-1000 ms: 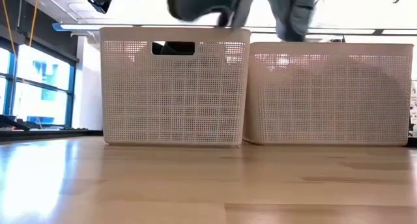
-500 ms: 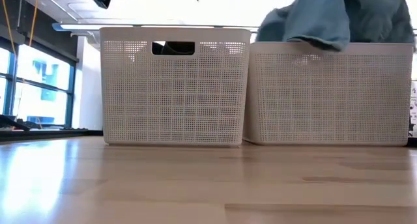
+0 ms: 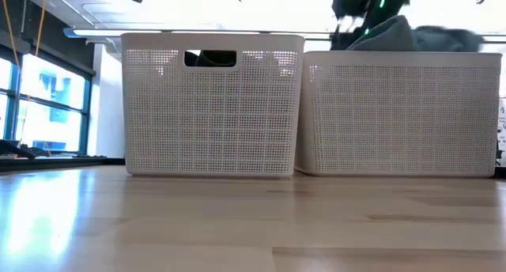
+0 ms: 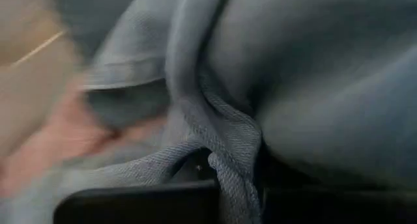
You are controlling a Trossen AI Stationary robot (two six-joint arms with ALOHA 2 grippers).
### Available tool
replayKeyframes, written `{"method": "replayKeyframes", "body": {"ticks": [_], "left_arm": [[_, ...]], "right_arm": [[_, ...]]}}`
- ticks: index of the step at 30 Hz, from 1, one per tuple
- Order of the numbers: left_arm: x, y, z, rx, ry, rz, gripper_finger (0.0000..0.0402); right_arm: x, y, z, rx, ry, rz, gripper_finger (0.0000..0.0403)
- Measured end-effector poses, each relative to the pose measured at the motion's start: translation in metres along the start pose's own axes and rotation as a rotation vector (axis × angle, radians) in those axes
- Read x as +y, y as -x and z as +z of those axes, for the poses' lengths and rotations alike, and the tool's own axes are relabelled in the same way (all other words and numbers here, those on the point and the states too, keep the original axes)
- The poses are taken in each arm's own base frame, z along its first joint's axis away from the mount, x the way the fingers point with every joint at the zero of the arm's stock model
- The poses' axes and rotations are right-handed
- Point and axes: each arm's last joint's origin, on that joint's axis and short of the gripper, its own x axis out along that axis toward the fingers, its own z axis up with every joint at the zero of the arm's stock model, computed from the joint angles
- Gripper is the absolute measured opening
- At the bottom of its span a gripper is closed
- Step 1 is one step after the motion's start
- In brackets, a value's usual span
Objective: Sort clothes
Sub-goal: Put the light blue pants into the right white bin
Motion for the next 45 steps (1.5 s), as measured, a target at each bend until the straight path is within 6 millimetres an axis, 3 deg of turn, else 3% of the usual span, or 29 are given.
{"method": "replayKeyframes", "body": {"ticks": [5, 10, 16, 23, 26, 29, 33, 36, 40, 43, 45], "left_arm": [[0.019, 0.003, 0.01, -0.03, -0.059, 0.094, 0.0136], [0.034, 0.011, 0.017, -0.054, -0.067, 0.128, 0.0136], [0.037, 0.014, 0.017, -0.038, -0.089, 0.121, 0.0136], [0.042, 0.012, 0.013, 0.003, -0.165, 0.158, 0.0136], [0.054, 0.005, 0.007, 0.059, -0.141, 0.205, 0.0136], [0.069, -0.006, 0.001, 0.094, -0.134, 0.155, 0.0136], [0.093, -0.02, -0.001, 0.073, -0.104, 0.047, 0.0136], [0.116, -0.026, -0.003, 0.071, -0.066, 0.075, 0.0136], [0.136, -0.03, -0.004, 0.061, -0.016, 0.143, 0.0136], [0.147, -0.031, -0.005, 0.057, 0.003, 0.191, 0.0136], [0.157, -0.032, -0.006, 0.057, 0.054, 0.273, 0.0136]], "right_arm": [[0.022, -0.062, -0.021, 0.001, 0.058, 0.237, 0.0007], [0.027, -0.105, -0.048, 0.012, 0.066, 0.285, 0.0007], [0.018, -0.114, -0.057, 0.007, -0.017, 0.316, 0.0041], [0.013, -0.073, -0.023, -0.006, -0.069, 0.507, 0.0156], [0.012, -0.045, 0.0, -0.029, -0.063, 0.566, 0.0202], [0.01, -0.016, 0.022, -0.054, -0.068, 0.509, 0.0228], [0.009, 0.03, 0.045, -0.096, -0.001, 0.456, 0.0231], [0.008, 0.062, 0.055, -0.135, 0.093, 0.436, 0.0226], [0.014, 0.094, 0.06, -0.238, 0.144, 0.208, 0.0199], [0.017, 0.101, 0.049, -0.173, 0.105, 0.059, 0.0164], [0.016, 0.091, 0.033, -0.046, 0.057, -0.036, 0.0134]]}}
